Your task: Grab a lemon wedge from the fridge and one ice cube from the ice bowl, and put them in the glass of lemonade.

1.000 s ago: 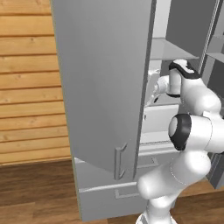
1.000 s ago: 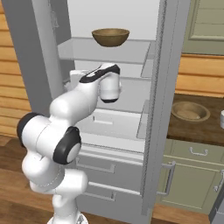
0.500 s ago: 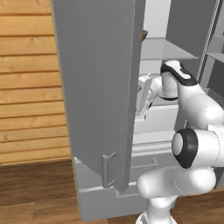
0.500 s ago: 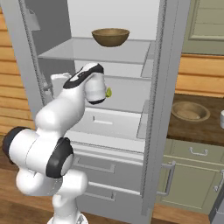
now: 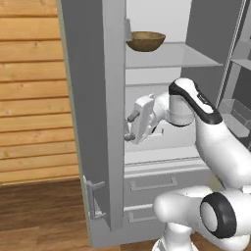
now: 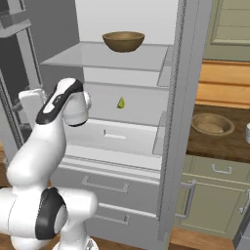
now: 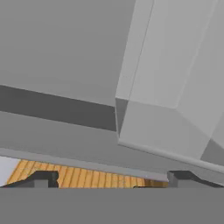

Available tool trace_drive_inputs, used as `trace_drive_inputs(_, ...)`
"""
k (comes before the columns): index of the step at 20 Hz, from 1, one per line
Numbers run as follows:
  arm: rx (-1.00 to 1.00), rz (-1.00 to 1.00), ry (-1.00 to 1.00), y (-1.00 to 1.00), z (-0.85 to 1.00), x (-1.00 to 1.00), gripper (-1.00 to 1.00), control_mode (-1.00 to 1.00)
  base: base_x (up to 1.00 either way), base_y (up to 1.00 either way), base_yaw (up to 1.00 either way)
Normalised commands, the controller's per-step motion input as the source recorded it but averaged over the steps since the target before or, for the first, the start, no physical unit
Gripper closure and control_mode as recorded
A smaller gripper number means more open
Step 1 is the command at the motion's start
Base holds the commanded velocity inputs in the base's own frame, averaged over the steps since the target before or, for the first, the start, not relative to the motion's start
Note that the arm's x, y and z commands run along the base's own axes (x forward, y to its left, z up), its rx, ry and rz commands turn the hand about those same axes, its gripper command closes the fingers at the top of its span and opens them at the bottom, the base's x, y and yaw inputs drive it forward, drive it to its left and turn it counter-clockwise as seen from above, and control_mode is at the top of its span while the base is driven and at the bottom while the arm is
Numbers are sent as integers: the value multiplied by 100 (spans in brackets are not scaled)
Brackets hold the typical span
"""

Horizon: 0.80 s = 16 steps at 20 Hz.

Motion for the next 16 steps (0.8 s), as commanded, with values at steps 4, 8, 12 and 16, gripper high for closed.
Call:
trace_drive_inputs(4,0,-20,-12,97,6,4,-100,-100,0,0,0)
trace_drive_inputs(8,0,-33,-19,97,0,0,-100,-100,0,0,0)
trace_drive_inputs(12,0,-40,-23,73,0,0,-100,-100,0,0,0)
trace_drive_inputs(16,0,-42,-36,28,0,-30,-100,-100,0,0,0)
